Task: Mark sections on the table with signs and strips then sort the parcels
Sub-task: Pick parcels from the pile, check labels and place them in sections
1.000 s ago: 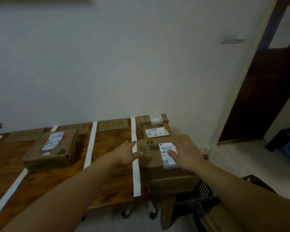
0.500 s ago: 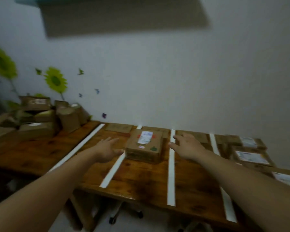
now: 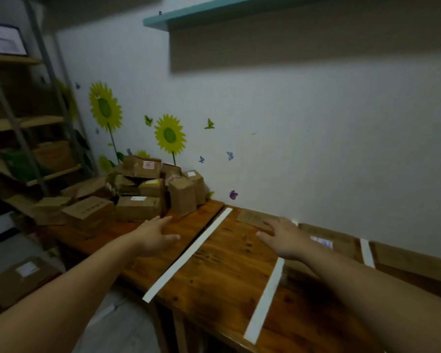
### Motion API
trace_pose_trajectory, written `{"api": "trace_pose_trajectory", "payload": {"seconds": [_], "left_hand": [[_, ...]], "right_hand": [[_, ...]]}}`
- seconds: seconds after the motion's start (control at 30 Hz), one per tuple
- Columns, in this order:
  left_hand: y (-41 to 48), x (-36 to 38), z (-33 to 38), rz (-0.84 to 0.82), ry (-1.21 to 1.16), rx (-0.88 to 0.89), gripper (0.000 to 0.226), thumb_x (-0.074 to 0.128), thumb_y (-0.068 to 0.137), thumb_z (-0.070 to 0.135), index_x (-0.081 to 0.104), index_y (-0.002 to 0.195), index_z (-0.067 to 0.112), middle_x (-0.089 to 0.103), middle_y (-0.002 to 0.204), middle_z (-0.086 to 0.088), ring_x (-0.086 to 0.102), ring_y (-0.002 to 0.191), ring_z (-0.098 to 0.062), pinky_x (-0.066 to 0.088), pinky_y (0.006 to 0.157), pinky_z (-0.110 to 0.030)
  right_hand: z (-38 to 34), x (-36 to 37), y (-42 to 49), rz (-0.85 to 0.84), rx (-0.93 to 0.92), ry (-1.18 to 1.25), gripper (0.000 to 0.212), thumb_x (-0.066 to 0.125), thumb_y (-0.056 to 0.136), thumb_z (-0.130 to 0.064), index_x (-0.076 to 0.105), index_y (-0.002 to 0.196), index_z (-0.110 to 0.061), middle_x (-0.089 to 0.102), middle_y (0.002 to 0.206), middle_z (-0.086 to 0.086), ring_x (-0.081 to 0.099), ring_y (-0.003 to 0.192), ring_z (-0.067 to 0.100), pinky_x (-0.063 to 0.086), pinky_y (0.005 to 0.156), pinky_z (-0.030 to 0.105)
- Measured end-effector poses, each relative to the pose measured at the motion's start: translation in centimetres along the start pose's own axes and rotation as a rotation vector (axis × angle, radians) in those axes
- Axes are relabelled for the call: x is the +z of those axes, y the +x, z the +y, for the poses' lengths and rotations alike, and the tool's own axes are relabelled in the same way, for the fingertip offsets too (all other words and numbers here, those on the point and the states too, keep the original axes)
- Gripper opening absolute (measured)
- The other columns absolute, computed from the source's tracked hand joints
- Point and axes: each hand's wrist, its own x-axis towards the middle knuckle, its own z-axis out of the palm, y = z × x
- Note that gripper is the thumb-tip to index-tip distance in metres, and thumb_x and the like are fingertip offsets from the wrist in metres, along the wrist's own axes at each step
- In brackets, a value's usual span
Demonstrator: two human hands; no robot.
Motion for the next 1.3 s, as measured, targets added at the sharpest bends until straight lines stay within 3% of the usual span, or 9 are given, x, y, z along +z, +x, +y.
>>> {"api": "trace_pose_trajectory", "payload": {"seconds": [0.13, 0.27, 0.4, 0.5, 0.67, 0.83, 1.03, 1.17, 1.3], "left_hand": [[6.2, -2.6, -3.2, 0.011, -0.008, -0.057, 0.071, 0.055, 0.09, 0.044, 0.016, 0.149, 0.035, 0.008, 0.16, -0.001, 0.007, 0.146, -0.029, 0.017, 0.117, -0.05], [13.3, -6.6, -6.0, 0.02, -0.029, -0.094, 0.071, 0.056, 0.091, 0.04, 0.016, 0.15, 0.032, 0.014, 0.158, -0.007, 0.02, 0.143, -0.03, 0.027, 0.114, -0.048], [19.6, -9.7, -9.4, 0.061, 0.007, -0.095, 0.071, 0.054, 0.092, 0.042, 0.016, 0.151, 0.029, 0.008, 0.16, -0.005, 0.007, 0.146, -0.028, 0.015, 0.118, -0.046], [24.0, -12.2, -12.0, 0.028, 0.061, -0.115, 0.073, 0.053, 0.092, 0.044, 0.013, 0.151, 0.028, 0.007, 0.16, -0.007, 0.004, 0.146, -0.031, 0.012, 0.118, -0.045], [33.0, -16.0, -17.4, 0.052, -0.05, -0.079, 0.076, 0.058, 0.089, 0.043, 0.016, 0.151, 0.028, 0.024, 0.155, -0.009, 0.032, 0.137, -0.034, 0.032, 0.112, -0.048], [41.6, -19.0, -23.3, 0.066, -0.053, 0.024, 0.077, 0.06, 0.088, 0.041, 0.018, 0.151, 0.024, 0.021, 0.157, -0.007, 0.026, 0.141, -0.027, 0.026, 0.115, -0.039], [49.6, -24.1, -30.0, 0.01, -0.128, 0.088, 0.078, 0.059, 0.089, 0.042, 0.016, 0.151, 0.021, 0.016, 0.158, -0.006, 0.023, 0.142, -0.027, 0.025, 0.116, -0.04], [54.8, -27.2, -31.9, -0.005, -0.185, 0.116, 0.079, 0.06, 0.087, 0.045, 0.018, 0.151, 0.025, 0.027, 0.154, -0.008, 0.032, 0.138, -0.027, 0.033, 0.111, -0.046], [58.5, -27.4, -31.9, -0.016, -0.28, 0.114, 0.076, 0.059, 0.089, 0.042, 0.019, 0.151, 0.024, 0.025, 0.155, -0.006, 0.031, 0.139, -0.026, 0.029, 0.114, -0.043]], "right_hand": [[-3.8, 1.6, 8.5, -0.003, -0.059, 0.017, 0.063, 0.038, 0.096, -0.055, 0.028, 0.149, -0.023, 0.032, 0.152, 0.008, 0.034, 0.137, 0.027, 0.029, 0.11, 0.036], [-7.3, 3.1, 18.2, -0.032, -0.077, 0.108, 0.065, 0.04, 0.093, -0.06, 0.034, 0.146, -0.024, 0.036, 0.147, 0.01, 0.04, 0.13, 0.03, 0.037, 0.106, 0.04], [-11.3, 3.8, 26.1, -0.074, -0.065, 0.111, 0.071, 0.041, 0.092, -0.062, 0.029, 0.149, -0.022, 0.034, 0.15, 0.012, 0.038, 0.133, 0.031, 0.034, 0.108, 0.04], [-14.4, 4.6, 30.7, -0.084, -0.089, 0.123, 0.069, 0.043, 0.09, -0.063, 0.034, 0.146, -0.025, 0.038, 0.147, 0.009, 0.042, 0.13, 0.029, 0.038, 0.106, 0.041], [-20.2, 6.4, 38.0, -0.051, -0.085, 0.161, 0.065, 0.045, 0.092, -0.057, 0.03, 0.148, -0.027, 0.037, 0.147, 0.009, 0.042, 0.129, 0.027, 0.04, 0.104, 0.039], [-27.0, 9.3, 44.7, 0.012, -0.047, 0.129, 0.059, 0.043, 0.097, -0.05, 0.03, 0.148, -0.024, 0.031, 0.154, 0.005, 0.032, 0.138, 0.025, 0.029, 0.11, 0.036], [-35.3, 12.3, 51.8, 0.053, 0.03, 0.168, 0.059, 0.047, 0.093, -0.054, 0.034, 0.145, -0.029, 0.042, 0.144, 0.001, 0.042, 0.131, 0.023, 0.031, 0.088, 0.024], [-39.5, 12.9, 56.6, 0.088, 0.035, 0.258, 0.075, 0.052, 0.083, -0.061, 0.024, 0.148, -0.035, 0.034, 0.149, 0.005, 0.035, 0.136, 0.03, 0.036, 0.108, 0.042], [-42.4, 12.6, 61.2, 0.072, 0.105, 0.246, 0.087, 0.056, 0.086, -0.058, 0.003, 0.152, -0.037, 0.019, 0.157, 0.015, 0.037, 0.135, 0.036, 0.036, 0.104, 0.039]]}}
